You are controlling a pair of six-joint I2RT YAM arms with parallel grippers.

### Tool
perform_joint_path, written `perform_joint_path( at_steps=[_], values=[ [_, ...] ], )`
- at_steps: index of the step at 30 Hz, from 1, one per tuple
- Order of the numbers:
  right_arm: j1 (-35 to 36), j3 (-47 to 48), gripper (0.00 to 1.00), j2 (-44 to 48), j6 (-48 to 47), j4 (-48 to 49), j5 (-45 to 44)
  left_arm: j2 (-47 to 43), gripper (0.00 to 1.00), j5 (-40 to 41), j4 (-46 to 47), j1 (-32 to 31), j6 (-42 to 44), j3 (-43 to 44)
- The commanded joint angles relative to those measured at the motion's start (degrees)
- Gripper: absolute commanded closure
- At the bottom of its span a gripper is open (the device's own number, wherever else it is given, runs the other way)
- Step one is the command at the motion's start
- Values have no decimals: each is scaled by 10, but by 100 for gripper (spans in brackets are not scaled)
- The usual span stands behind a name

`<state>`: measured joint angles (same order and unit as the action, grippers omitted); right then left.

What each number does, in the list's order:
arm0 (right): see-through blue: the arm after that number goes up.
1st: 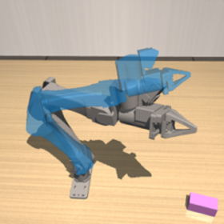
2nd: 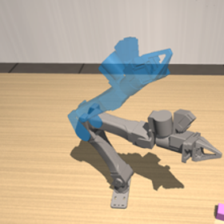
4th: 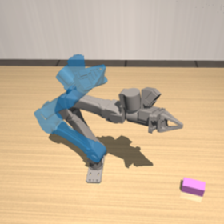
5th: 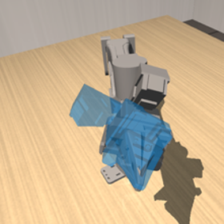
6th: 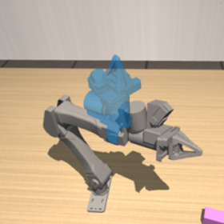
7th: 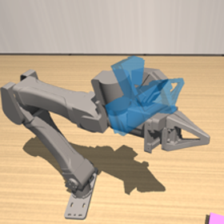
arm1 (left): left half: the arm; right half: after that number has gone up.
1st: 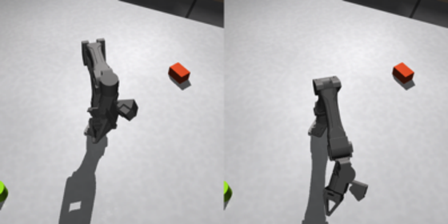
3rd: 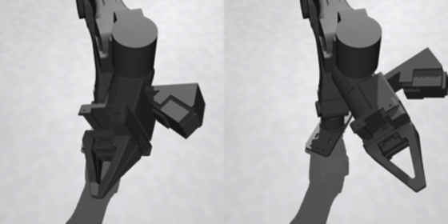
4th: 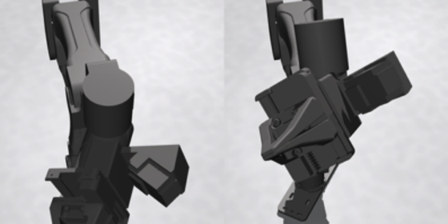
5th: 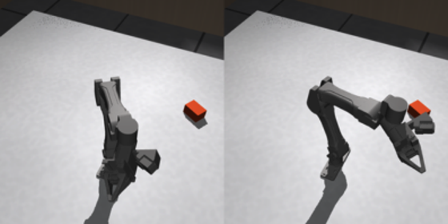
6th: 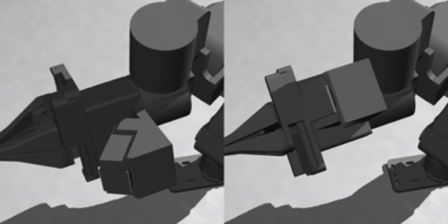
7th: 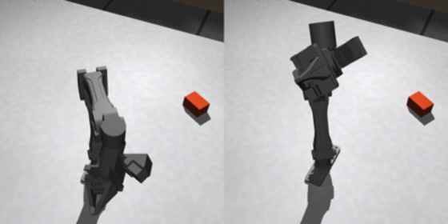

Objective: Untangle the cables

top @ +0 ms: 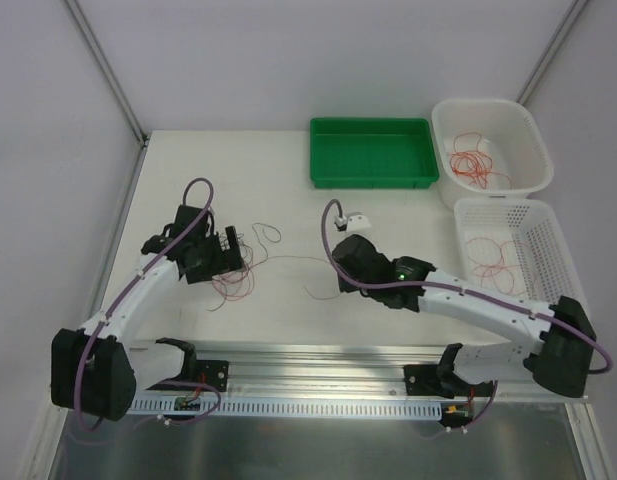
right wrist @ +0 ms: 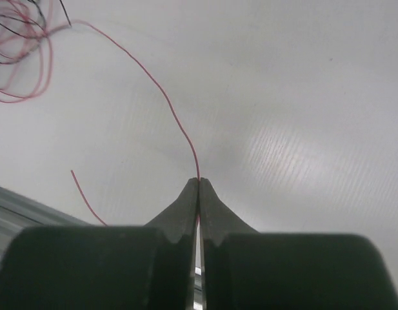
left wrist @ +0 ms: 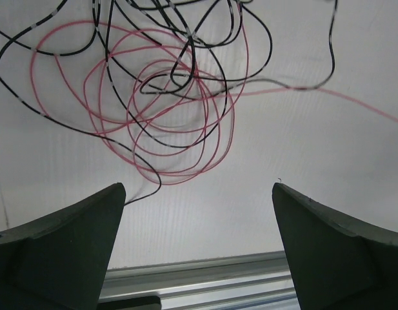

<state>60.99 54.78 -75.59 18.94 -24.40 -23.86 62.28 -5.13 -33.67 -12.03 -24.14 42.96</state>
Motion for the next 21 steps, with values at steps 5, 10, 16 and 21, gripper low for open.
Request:
perform_joint_path(
  at_steps=[5,10,16,21],
  values=[
    [4,-66,99,143,-33,-28,-28,134,3,5,50,-8,-104,84],
    [3,-86,99,190,-39,-35,-42,230,11,49,55,-16,-118,135],
    [4,-94,99,229,-40,-55,-48,325,33,107,57,-25,-129,169],
    [4,-90,99,287,-42,-93,-73,364,72,131,56,-26,-130,184]
  ],
)
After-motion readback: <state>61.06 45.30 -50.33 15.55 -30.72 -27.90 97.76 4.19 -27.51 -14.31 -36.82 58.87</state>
